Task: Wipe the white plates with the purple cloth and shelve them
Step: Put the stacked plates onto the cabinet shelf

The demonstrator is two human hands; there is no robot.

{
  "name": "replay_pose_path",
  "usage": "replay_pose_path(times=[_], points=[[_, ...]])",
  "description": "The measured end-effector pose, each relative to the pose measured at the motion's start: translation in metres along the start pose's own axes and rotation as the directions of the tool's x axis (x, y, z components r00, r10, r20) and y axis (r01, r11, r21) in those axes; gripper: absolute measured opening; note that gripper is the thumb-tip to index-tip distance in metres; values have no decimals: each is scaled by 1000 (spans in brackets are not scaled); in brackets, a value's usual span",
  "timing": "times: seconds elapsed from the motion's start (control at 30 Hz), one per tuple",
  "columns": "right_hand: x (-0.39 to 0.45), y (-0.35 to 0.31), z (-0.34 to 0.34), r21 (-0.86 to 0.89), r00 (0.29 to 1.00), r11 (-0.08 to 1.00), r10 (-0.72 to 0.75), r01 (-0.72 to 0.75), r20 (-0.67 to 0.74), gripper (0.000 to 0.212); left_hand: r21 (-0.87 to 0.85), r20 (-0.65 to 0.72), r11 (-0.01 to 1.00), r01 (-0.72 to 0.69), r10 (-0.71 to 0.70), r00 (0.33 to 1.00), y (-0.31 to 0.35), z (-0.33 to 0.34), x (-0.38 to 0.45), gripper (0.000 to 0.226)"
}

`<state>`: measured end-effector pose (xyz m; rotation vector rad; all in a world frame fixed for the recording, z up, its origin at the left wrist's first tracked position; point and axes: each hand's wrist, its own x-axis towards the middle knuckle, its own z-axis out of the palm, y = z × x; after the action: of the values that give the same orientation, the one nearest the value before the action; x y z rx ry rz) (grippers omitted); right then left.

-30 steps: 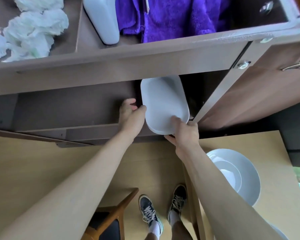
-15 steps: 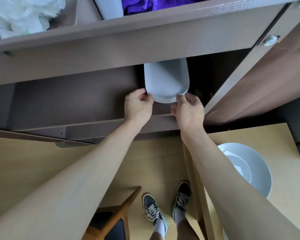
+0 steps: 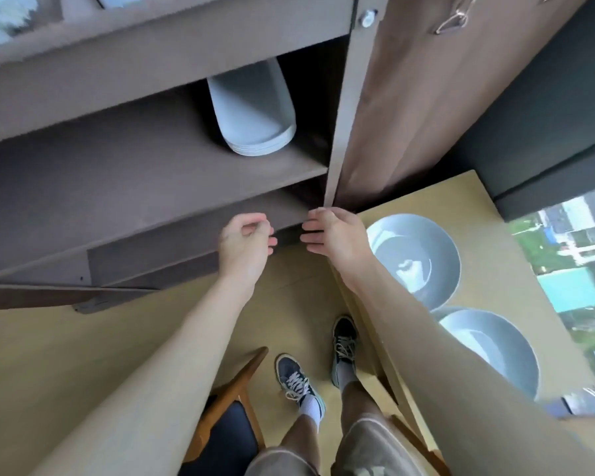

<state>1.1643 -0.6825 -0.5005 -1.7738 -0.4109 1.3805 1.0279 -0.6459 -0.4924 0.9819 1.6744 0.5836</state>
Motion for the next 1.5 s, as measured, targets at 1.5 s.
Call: replay_pose_path(times=[1.5], points=[[-329, 422, -411, 445, 471, 839, 544, -313, -694, 31, 695, 631, 630, -347, -304, 714, -262, 311, -396, 25]])
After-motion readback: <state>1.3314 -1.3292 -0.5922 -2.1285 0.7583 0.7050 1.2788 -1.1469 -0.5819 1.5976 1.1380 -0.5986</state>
